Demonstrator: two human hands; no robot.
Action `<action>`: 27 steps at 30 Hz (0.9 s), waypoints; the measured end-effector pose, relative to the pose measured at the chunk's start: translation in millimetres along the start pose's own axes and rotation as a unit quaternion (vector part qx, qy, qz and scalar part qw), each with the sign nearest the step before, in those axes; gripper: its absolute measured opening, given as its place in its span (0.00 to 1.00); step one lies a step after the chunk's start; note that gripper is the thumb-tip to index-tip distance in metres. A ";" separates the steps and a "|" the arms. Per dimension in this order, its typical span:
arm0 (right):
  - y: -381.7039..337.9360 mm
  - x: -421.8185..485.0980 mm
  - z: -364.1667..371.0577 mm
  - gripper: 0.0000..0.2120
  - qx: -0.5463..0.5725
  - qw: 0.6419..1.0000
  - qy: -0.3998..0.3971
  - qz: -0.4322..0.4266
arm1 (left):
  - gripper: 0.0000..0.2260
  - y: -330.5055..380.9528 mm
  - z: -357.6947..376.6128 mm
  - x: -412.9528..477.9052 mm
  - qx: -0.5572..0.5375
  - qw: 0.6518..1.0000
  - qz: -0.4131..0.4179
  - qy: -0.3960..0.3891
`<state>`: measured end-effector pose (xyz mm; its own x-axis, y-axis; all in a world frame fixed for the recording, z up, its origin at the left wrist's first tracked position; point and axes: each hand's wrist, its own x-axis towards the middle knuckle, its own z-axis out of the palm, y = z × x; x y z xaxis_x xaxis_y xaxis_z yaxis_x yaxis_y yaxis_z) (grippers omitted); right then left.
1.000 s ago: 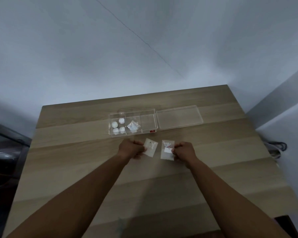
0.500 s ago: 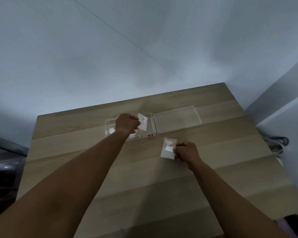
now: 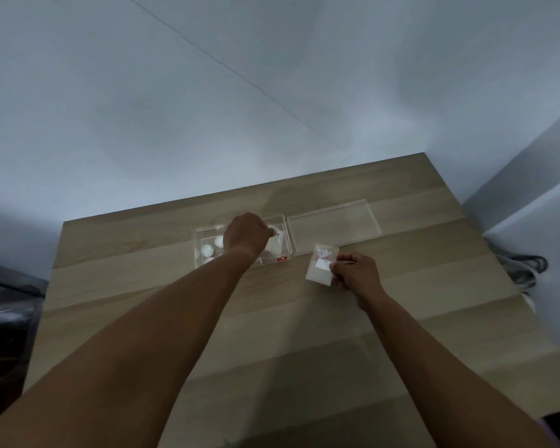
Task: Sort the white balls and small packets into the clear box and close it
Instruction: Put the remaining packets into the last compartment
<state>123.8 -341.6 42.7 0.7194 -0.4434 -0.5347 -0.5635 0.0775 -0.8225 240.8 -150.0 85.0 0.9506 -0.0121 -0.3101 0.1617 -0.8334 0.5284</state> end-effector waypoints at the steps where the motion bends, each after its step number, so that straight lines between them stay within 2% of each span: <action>1: -6.9 2.0 2.9 0.10 -0.007 1.000 -0.003 -0.008 | 0.11 -2.1 -2.8 -0.4 0.002 1.000 0.009 0.008; 6: -44.1 18.4 31.7 0.12 -0.063 0.995 -0.027 -0.069 | 0.07 -30.4 -21.8 -2.1 -0.038 0.996 0.006 0.084; 12: -69.1 35.3 76.7 0.14 -0.199 0.970 -0.063 -0.123 | 0.18 -86.8 -34.5 -13.1 -0.034 0.983 -0.089 0.156; 15: -73.1 38.7 92.6 0.14 -0.270 0.946 -0.070 -0.165 | 0.22 -109.7 -34.2 -17.9 -0.088 0.976 -0.127 0.154; 18: -72.1 39.5 103.1 0.14 -0.335 0.918 -0.068 -0.200 | 0.19 -121.2 -31.5 -21.9 -0.122 0.973 -0.136 0.141; 27: -60.2 37.6 116.0 0.12 -0.379 0.893 -0.059 -0.235 | 0.18 -127.7 -29.2 -21.3 -0.131 0.968 -0.149 0.157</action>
<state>232.0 -259.4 49.6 0.9616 -0.1673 -0.2178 -0.2685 -0.7386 -0.6183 207.6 -27.2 47.1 0.8786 0.4094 -0.2460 0.4633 -0.6052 0.6473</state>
